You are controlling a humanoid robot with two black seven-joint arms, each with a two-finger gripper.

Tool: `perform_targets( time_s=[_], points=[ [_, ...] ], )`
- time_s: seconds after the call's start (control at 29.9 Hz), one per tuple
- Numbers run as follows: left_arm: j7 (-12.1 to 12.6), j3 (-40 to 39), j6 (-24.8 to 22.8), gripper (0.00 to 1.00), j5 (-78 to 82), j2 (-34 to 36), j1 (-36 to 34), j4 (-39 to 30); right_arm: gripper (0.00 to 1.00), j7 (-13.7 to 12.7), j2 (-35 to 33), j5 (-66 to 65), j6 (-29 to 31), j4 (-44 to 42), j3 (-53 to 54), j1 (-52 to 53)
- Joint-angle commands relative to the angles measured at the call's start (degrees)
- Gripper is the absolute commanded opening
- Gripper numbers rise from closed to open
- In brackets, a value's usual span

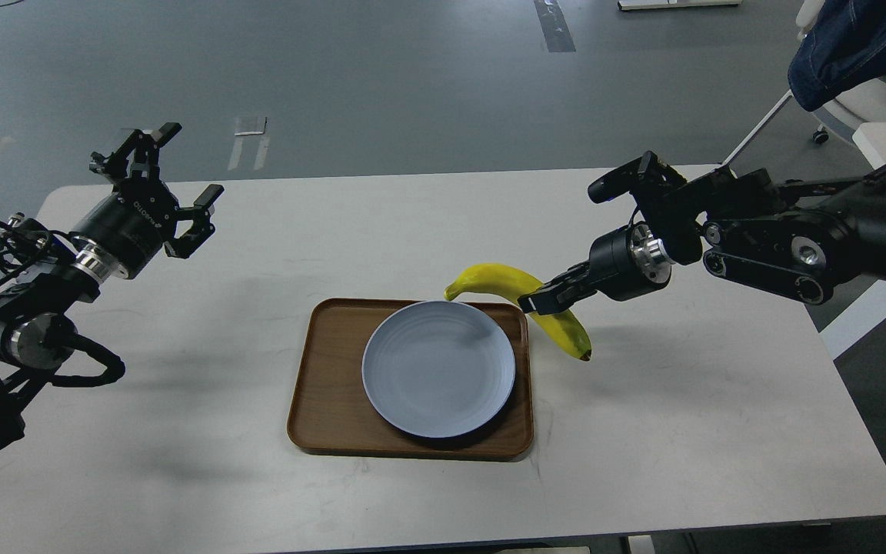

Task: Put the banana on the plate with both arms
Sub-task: 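Lift the banana with the right gripper and carry it over the plate, then lower the banana onto the plate and open the right gripper, then raise the right gripper away from the plate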

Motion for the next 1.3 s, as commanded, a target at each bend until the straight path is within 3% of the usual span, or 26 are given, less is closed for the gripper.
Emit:
perform_targets(
  time_s=[0.0, 0.3, 0.57, 0.64, 0.74, 0.77, 0.84, 0.87, 1.27],
  points=[
    [0.0, 0.0, 0.0, 0.98, 0.0, 0.0, -0.1, 0.0, 0.00, 0.0, 4.1, 0.8, 0.0, -1.5, -0.6, -0.3],
    [0.0, -0.3, 0.0, 0.98, 0.0, 0.2, -0.3, -0.1, 0.00, 0.0, 15.0, 3.4, 0.0, -8.4, -3.0, -1.5],
    [0.0, -0.6, 0.0, 0.98, 0.0, 1.6, -0.3, -0.9, 0.02, 0.0, 17.6, 3.6, -0.2, -10.6, -3.0, -3.4],
    [0.0, -0.6, 0.0, 0.98, 0.0, 2.0, -0.3, -1.0, 0.09, 0.0, 17.6, 3.6, -0.4, -10.6, -2.9, -3.4],
    [0.0, -0.6, 0.0, 0.98, 0.0, 2.3, -0.3, -1.1, 0.33, 0.0, 17.6, 3.6, -0.5, -10.7, -2.9, -3.4],
    [0.0, -0.6, 0.0, 0.98, 0.0, 2.3, -0.3, -1.2, 0.54, 0.0, 17.6, 3.6, -0.7, -11.3, -2.8, -3.4],
    [0.0, -0.6, 0.0, 0.98, 0.0, 2.3, -0.3, -1.3, 0.76, 0.0, 17.6, 3.6, -1.1, -12.0, -2.7, -3.5],
    [0.0, -0.7, 0.0, 0.98, 0.0, 2.3, -0.3, -1.3, 0.96, 0.0, 17.6, 3.6, -1.3, -12.1, -2.7, -3.5],
    [0.0, -0.7, 0.0, 0.98, 0.0, 2.3, -0.3, -1.3, 1.00, 0.0, 13.9, 5.6, -1.4, -12.9, 1.2, -1.3]
  ],
)
